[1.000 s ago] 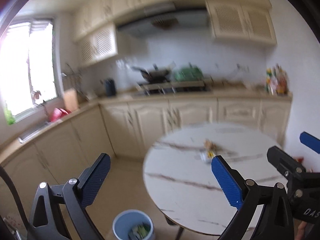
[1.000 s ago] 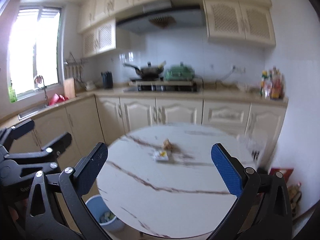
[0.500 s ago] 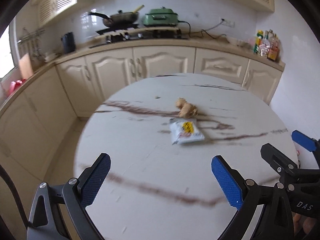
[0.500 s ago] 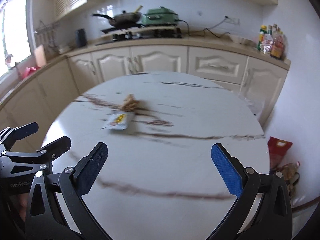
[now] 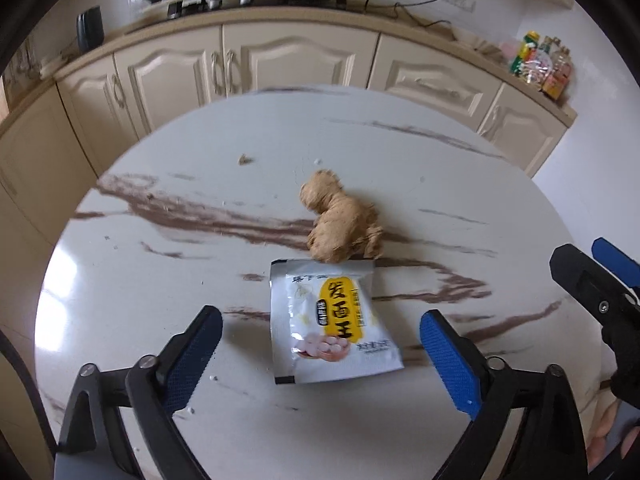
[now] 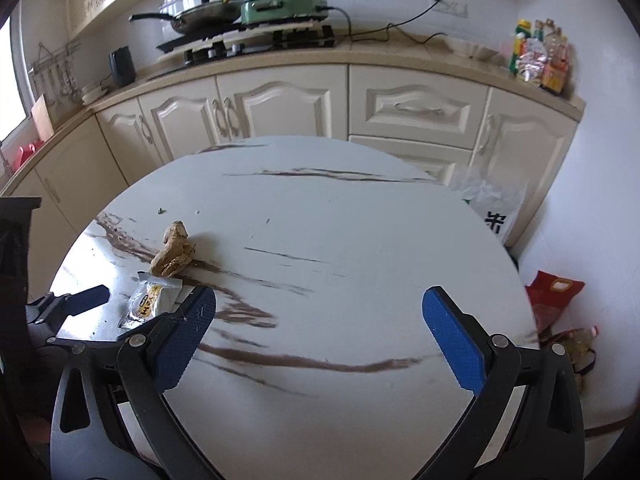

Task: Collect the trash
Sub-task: 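Lower the left tool onto the white-and-yellow snack packet and close it, then grasp the ginger root with the right tool, then carry the snack packet and ginger root over the blue bin and open both tools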

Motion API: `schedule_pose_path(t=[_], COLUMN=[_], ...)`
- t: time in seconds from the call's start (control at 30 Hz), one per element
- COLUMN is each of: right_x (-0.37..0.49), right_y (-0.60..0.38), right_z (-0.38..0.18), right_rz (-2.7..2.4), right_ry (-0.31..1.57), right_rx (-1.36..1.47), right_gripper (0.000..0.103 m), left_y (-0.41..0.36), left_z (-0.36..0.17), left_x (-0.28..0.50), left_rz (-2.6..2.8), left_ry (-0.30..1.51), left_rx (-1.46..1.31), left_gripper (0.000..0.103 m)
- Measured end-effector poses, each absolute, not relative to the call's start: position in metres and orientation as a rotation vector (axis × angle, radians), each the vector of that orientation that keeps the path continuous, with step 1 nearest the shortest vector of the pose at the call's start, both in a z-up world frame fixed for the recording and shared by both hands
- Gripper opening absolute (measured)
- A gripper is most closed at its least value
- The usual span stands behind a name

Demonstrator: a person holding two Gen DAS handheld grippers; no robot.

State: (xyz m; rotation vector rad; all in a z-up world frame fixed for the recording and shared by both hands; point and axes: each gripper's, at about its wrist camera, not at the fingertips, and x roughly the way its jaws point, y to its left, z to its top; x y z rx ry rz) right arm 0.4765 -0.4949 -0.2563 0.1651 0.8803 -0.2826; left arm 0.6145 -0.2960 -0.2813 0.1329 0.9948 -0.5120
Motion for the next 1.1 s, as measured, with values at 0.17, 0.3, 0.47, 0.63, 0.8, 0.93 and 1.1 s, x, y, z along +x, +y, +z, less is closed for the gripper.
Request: schedule_pose_path(t=[0.17,0.3,0.47,0.63,0.8,0.93,1.1], right_x=[0.501,0.522,0.553,0.582,0.597,0.595,0.583], right_y=[-0.486,-0.475,-0.451,-0.423,-0.401,-0.396,-0.388], right_z=[-0.263,-0.268,-0.277,-0.297,-0.316,-0.318,-0.312], right_rz=[-0.244,-0.212,-0.125,-0.063,-0.050,-0.045,-0.025], right_ry=[0.907,0.926,0.958,1.013,1.060,1.073,1.068], right_rx=[0.153,0.142,0.150,0.141,0.088,0.057,0.005], right_gripper=[0.103,0.103,0.103,0.103,0.072,0.041,0.036], left_y=[-0.284,-0.274,-0.244,-0.191,-0.158,-0.138,-0.116], left_z=[-0.277,-0.276,-0.275,-0.270,-0.258,-0.249,-0.238], left_x=[0.629,0.632,0.633,0.606,0.596,0.588,0.575], left_rz=[-0.494,-0.534,-0.576,-0.571,-0.554,-0.563,-0.586], left_ry=[0.950,0.931,0.943,0.932,0.901,0.881,0.862], left_rx=[0.144,0.153,0.109,0.072,0.024,-0.007,-0.040], left_gripper=[0.050,0.035,0.021,0.014,0.014,0.014,0.014])
